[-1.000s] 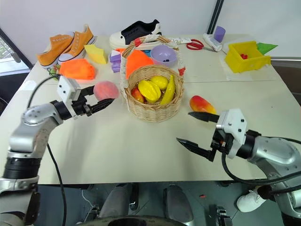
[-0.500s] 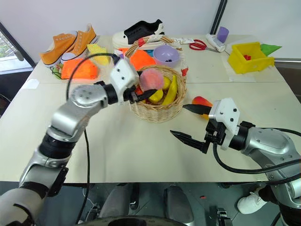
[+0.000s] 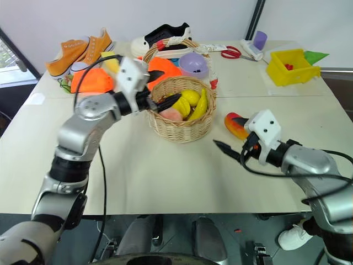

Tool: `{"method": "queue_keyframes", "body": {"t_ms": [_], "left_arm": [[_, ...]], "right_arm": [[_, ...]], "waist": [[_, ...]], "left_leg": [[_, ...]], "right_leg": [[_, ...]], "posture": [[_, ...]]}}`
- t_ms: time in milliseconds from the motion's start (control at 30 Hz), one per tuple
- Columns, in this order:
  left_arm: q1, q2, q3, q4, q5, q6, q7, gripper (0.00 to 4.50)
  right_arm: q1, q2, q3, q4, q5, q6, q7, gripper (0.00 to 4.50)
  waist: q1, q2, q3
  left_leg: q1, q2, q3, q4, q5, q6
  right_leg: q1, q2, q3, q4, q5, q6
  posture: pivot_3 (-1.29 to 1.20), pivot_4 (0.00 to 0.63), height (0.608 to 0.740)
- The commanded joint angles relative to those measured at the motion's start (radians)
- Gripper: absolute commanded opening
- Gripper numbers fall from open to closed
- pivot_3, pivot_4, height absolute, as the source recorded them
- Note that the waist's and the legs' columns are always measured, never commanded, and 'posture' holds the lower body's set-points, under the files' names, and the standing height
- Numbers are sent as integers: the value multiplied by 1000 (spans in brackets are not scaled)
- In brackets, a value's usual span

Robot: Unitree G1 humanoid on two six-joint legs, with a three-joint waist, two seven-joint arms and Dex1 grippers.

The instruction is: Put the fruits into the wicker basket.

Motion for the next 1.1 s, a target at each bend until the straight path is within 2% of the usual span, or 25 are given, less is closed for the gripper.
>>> {"method": "queue_keyframes", "body": {"t_ms": [33,200,500,600,700,733,933,1100], "left_arm": [[87,89,66,-117,-76,15,-86,4440],[234,224,97,-234,-157,89,-161,4440],[329,310,106,-333,-228,119,-194,4440],[336,322,92,-357,-244,121,-207,4500],[334,325,74,-364,-232,111,-206,4500],[330,322,71,-365,-236,115,-202,4500],[347,328,81,-344,-219,102,-183,4500],[403,355,144,-278,-194,67,-176,4500]], "right_arm": [[-64,28,16,128,-68,-45,-22,4500],[-136,43,38,278,-107,-48,0,4500],[-160,66,39,378,-108,-59,71,4500],[-157,72,34,384,-105,-73,92,3715],[-146,75,27,372,-108,-88,100,2200],[-139,75,23,357,-109,-93,100,1866],[-72,53,-76,190,-36,-91,123,1866],[41,-2,-242,-53,185,43,222,1866]], "waist": [[0,0,0],[2,0,0],[-1,1,0],[-1,1,0],[0,1,0],[0,1,0],[1,1,1],[1,1,1]], "left_leg": [[0,0,0,0,0,0],[0,0,0,0,0,0],[0,0,0,0,0,0],[0,0,0,0,0,0],[0,0,0,0,0,0],[0,0,0,0,0,0],[0,0,0,0,0,0],[0,1,0,-1,0,1]], "right_leg": [[0,0,0,0,0,0],[0,0,0,0,0,0],[0,-1,0,0,0,0],[0,0,0,0,0,0],[0,0,0,0,0,0],[0,0,0,0,0,0],[0,0,0,0,0,0],[0,0,0,0,0,0]], "posture": [[0,150,733],[0,150,733],[0,150,733],[0,150,733],[0,150,733],[0,150,733],[0,150,733],[0,150,733]]}}
